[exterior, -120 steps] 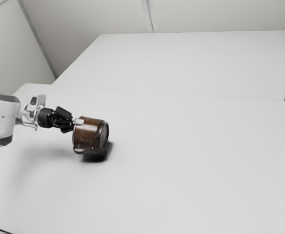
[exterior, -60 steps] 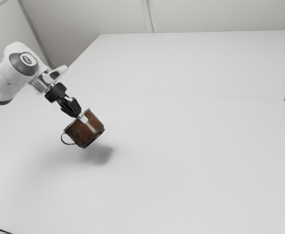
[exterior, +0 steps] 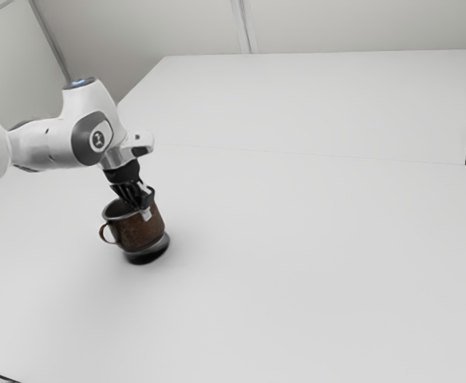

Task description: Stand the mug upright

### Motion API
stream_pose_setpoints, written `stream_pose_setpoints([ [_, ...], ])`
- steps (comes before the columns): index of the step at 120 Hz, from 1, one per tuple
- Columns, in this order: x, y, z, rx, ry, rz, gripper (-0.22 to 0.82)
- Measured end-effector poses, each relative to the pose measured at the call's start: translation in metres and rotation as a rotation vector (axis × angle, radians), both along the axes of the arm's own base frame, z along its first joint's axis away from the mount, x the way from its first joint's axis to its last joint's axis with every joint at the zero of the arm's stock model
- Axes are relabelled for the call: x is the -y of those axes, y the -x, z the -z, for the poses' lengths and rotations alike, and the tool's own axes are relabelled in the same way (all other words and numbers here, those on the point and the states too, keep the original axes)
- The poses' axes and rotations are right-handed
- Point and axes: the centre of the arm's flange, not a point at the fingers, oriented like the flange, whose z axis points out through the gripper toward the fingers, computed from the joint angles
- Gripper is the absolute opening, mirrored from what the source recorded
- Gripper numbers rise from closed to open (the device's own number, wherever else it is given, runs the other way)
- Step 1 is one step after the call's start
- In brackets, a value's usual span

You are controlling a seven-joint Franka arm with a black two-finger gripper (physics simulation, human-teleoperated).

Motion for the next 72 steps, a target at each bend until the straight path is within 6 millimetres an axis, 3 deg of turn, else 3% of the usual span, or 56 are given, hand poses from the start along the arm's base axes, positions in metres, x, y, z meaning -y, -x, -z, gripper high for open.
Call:
stream_pose_setpoints([
  [35,0.002,0.000,0.046,0.031,-0.024,-0.151,-0.16],
  [57,0.009,-0.003,0.048,0.053,-0.014,-0.204,0.22],
  [72,0.010,-0.005,0.034,0.078,-0.011,-0.233,0.39],
])
